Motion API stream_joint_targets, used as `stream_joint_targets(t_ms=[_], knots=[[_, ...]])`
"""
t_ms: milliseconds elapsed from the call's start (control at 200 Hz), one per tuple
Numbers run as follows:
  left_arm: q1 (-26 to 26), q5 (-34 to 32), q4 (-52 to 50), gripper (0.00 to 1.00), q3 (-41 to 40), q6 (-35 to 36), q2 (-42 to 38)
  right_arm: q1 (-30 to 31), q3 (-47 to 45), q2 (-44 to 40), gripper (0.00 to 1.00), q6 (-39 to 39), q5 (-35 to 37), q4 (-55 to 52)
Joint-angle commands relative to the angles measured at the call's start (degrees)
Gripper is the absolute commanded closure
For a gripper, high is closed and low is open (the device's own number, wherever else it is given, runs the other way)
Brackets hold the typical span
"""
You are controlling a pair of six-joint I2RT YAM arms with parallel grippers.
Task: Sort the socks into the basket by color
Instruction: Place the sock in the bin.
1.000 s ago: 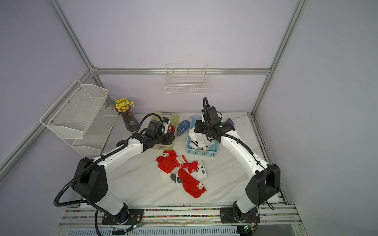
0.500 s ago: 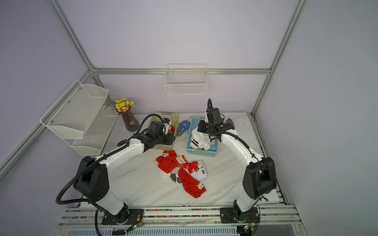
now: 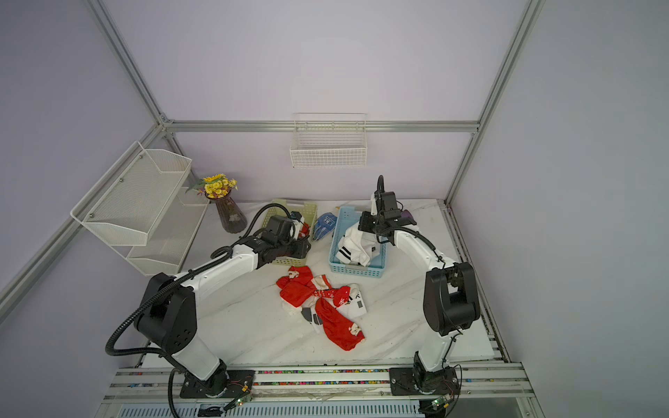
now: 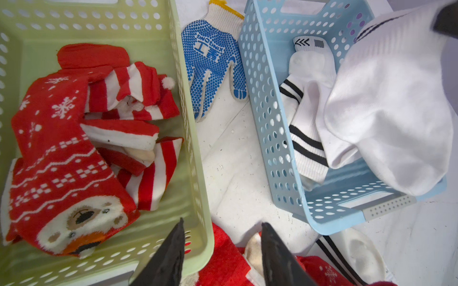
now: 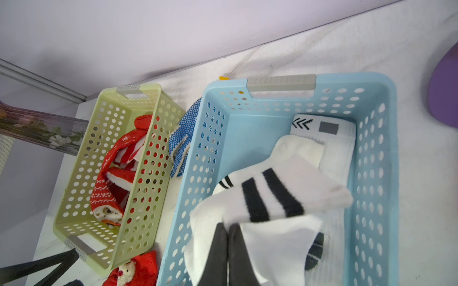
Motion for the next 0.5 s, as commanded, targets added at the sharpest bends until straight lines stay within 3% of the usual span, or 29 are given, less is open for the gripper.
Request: stream_joint_targets(t_ms=[0, 495], knots=[[-0.1, 0.6, 1.3, 0.51, 0.8, -0.5, 0.5, -1.1, -1.2, 1.7, 1.00, -1.0, -0.6, 3.7], [-0.2, 0.9, 1.3, 0.51, 1.1, -0.7, 0.9, -2.9, -2.1, 7.1, 1.00, 0.7, 1.5, 9.1]])
